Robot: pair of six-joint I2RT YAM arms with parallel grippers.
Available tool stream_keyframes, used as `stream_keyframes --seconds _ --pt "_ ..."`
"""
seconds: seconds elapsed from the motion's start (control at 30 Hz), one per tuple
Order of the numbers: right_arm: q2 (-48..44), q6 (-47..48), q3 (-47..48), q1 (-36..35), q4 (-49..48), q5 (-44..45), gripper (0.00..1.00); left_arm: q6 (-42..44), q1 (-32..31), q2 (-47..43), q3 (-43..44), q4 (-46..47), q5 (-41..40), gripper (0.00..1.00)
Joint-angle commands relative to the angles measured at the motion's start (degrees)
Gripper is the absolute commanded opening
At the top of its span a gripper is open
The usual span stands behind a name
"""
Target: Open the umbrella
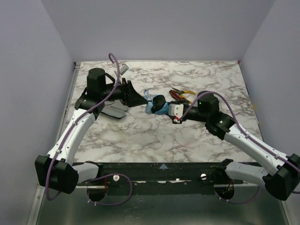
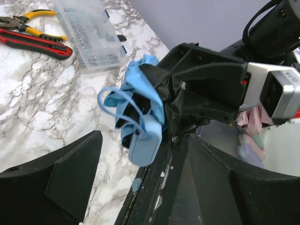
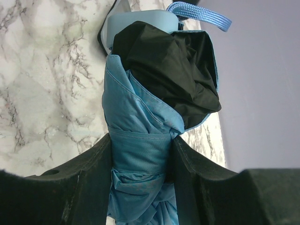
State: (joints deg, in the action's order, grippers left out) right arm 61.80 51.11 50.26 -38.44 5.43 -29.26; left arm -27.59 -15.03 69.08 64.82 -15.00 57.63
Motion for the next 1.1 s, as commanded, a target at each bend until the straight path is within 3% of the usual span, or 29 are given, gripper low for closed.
stream_keyframes --seconds 0.0,0.37,0.53,0.67,1.07 --pt "-0.88 3.73 1.95 -0.85 0.04 -2.14 0.0 -4.91 -1.36 0.38 0.58 6.03 -0.63 0.72" --pt "-2.12 4.27 1.06 -1.03 -0.9 -0.73 0.0 -5.44 -1.91 1.85 1.04 3.92 -3.86 0.58" --pt "-2.84 4.32 0.59 -1.03 -0.8 -0.11 0.0 -4.13 -1.88 0.64 0.22 3.35 -3.61 0.32" --pt "-2.83 3.37 0.59 -1.03 -1.1 0.79 0.0 -3.88 -1.85 0.36 0.56 4.28 -1.81 0.0" --pt "-2.88 2.28 1.17 -1.01 4.25 9.08 0.0 -4.89 8.66 -4.08 -2.14 4.54 -1.64 0.0"
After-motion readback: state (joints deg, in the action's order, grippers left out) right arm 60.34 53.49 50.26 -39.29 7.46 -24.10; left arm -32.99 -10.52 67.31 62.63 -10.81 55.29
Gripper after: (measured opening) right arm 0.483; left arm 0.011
